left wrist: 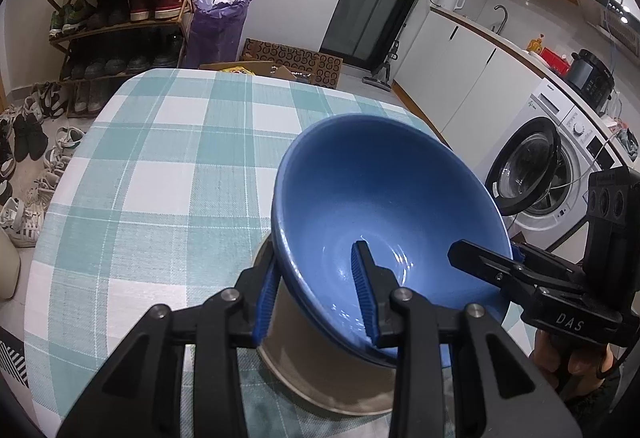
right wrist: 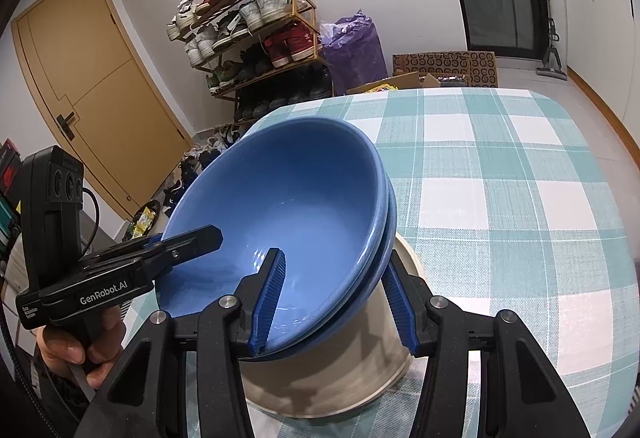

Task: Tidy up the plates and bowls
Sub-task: 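Lower the nested blue bowls with both grippers onto the cream plate stack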

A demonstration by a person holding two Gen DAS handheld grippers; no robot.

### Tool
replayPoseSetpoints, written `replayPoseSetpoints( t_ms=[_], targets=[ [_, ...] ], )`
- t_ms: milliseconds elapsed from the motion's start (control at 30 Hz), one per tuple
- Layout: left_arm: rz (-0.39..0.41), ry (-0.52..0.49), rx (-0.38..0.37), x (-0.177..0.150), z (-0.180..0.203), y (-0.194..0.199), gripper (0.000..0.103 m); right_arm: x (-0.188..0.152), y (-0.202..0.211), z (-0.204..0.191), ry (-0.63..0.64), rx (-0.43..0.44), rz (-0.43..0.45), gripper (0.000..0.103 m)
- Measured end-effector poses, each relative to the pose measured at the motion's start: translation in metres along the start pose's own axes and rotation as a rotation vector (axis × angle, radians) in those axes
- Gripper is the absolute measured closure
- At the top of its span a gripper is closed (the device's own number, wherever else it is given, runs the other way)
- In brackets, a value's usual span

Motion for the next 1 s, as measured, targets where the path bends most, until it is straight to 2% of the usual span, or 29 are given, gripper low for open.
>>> replayPoseSetpoints(
  t_ms=[1000],
  targets=[
    [-0.017,-0.014,0.007,0.007,-0.001,-0.013,0.068,0.003,-0.019,0.014,-0.041,-0.001,-0.035,0.052]
  ],
)
Point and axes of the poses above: each gripper's, at about its wrist camera, not at the fingertips, and y roughly against the way its jaws point, z to its right, x to its top, the point moved 8 cm from there along -y, roughly the way its jaws point, and after that the axes turned 11 degrees about -x, right-handed, at the moved point
